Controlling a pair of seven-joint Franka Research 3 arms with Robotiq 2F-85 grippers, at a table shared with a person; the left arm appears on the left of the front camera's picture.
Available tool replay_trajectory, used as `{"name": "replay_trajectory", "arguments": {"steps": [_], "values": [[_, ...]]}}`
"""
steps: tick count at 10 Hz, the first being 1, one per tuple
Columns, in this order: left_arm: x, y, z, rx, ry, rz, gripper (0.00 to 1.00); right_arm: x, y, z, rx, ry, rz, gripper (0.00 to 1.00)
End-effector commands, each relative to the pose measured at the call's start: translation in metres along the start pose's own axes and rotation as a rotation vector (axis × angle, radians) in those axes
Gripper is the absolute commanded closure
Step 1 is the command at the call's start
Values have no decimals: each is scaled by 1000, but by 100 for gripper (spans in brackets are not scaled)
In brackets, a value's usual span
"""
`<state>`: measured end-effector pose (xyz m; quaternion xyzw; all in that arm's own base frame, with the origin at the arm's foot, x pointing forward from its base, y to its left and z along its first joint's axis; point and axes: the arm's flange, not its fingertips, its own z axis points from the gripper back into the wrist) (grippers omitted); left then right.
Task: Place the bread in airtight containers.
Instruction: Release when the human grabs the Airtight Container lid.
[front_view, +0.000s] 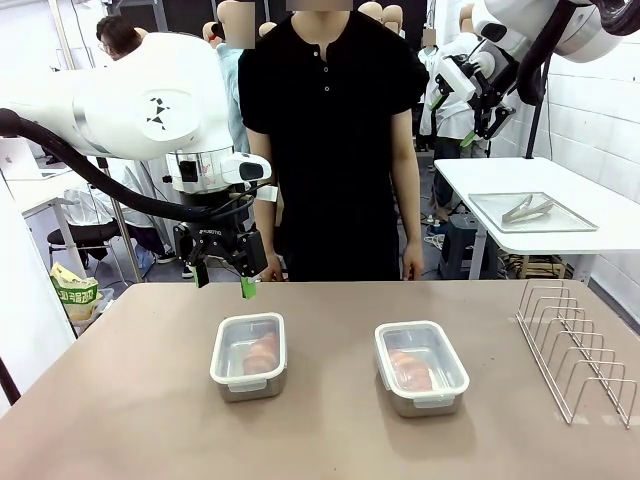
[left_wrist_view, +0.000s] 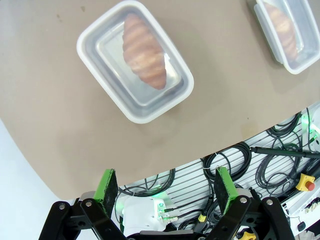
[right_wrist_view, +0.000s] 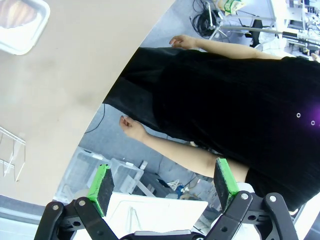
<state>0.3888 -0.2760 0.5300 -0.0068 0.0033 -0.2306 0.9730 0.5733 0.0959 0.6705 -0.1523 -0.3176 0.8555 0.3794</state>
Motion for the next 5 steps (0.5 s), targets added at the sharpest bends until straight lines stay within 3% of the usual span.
{"name": "replay_trajectory", "arguments": {"steps": [1,5], "values": [[-1,1,2,8,0,2,0,0,0,0,-7,-2,-5,0],[-1,1,2,8,0,2,0,0,0,0,-7,-2,-5,0]]}}
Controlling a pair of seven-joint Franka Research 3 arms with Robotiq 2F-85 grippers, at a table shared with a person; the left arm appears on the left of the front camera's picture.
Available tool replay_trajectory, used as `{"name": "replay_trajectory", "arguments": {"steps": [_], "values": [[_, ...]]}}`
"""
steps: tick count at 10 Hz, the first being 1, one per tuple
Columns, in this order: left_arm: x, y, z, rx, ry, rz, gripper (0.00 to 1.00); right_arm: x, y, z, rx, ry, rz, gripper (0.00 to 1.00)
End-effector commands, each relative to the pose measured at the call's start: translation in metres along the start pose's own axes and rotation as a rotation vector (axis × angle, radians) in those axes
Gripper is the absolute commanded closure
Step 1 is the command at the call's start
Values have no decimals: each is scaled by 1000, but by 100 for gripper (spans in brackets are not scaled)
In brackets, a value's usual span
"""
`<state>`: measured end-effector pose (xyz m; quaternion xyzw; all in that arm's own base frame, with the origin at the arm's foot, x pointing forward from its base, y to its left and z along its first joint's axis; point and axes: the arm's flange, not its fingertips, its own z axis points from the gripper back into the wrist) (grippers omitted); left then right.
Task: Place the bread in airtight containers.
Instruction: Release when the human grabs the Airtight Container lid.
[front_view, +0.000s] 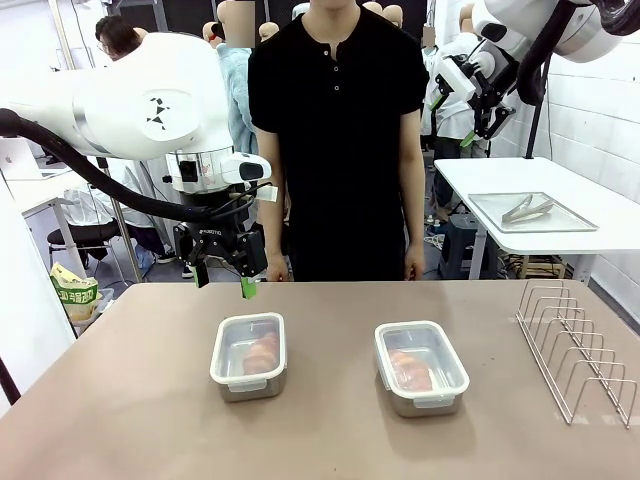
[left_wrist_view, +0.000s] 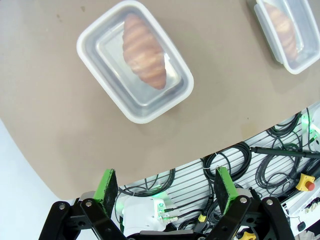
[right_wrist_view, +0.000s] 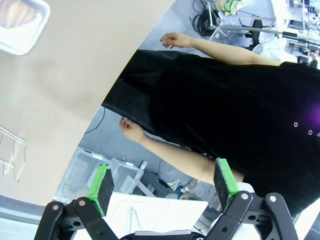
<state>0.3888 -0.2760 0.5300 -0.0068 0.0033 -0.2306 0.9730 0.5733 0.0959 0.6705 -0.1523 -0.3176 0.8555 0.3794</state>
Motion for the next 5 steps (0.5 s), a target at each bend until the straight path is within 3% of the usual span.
{"name": "replay_trajectory", "arguments": {"steps": [1,5], "values": [[-1,1,2,8,0,2,0,0,0,0,-7,-2,-5,0],[-1,1,2,8,0,2,0,0,0,0,-7,-2,-5,0]]}}
